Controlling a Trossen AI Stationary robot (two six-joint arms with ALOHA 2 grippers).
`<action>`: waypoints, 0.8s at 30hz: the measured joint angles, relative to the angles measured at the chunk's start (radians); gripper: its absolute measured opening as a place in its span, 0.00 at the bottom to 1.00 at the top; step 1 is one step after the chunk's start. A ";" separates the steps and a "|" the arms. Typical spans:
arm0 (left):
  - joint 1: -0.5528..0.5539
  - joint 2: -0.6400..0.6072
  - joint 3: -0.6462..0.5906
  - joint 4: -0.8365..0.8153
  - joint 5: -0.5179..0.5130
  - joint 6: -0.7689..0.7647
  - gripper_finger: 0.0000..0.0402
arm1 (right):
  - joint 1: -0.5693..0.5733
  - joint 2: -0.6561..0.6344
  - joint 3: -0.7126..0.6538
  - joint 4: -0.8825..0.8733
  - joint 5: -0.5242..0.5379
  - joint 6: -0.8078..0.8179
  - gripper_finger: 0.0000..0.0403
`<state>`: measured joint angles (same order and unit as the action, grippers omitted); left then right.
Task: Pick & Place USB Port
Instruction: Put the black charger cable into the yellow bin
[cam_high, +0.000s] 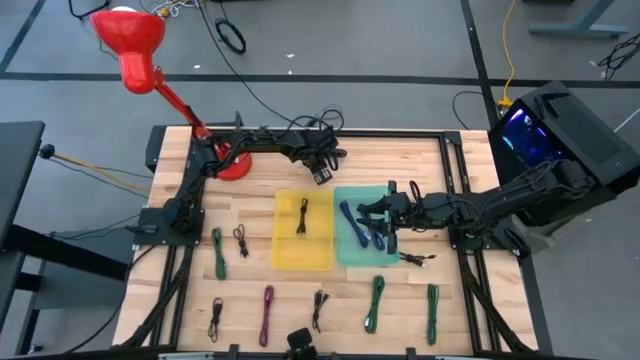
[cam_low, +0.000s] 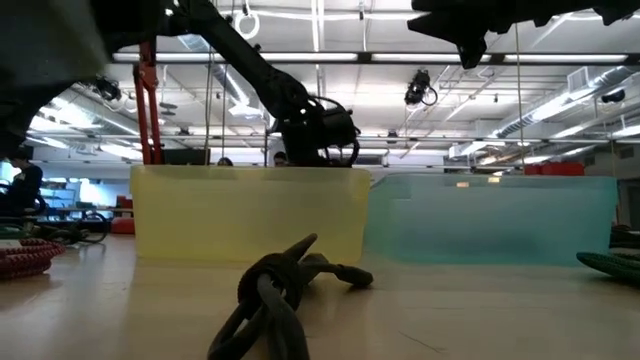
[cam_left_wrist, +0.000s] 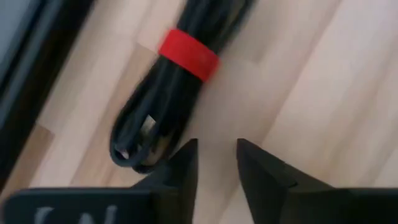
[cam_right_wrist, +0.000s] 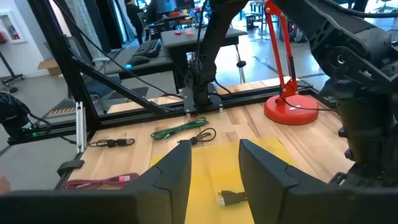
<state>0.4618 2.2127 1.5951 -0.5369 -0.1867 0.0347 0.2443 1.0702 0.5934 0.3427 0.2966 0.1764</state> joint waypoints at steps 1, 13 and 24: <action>-0.002 0.000 0.001 -0.013 -0.011 0.021 0.22 | 0.000 0.000 0.000 0.000 0.000 0.000 0.34; -0.012 -0.027 0.083 -0.139 -0.021 0.040 0.01 | 0.000 0.003 0.000 -0.013 0.002 -0.001 0.34; -0.037 -0.042 0.194 -0.114 -0.033 0.064 0.14 | 0.015 0.004 0.000 -0.040 0.000 0.025 0.34</action>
<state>0.4251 2.1708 1.7889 -0.6513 -0.2201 0.0982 0.2598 1.0744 0.5934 0.3023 0.2970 0.2011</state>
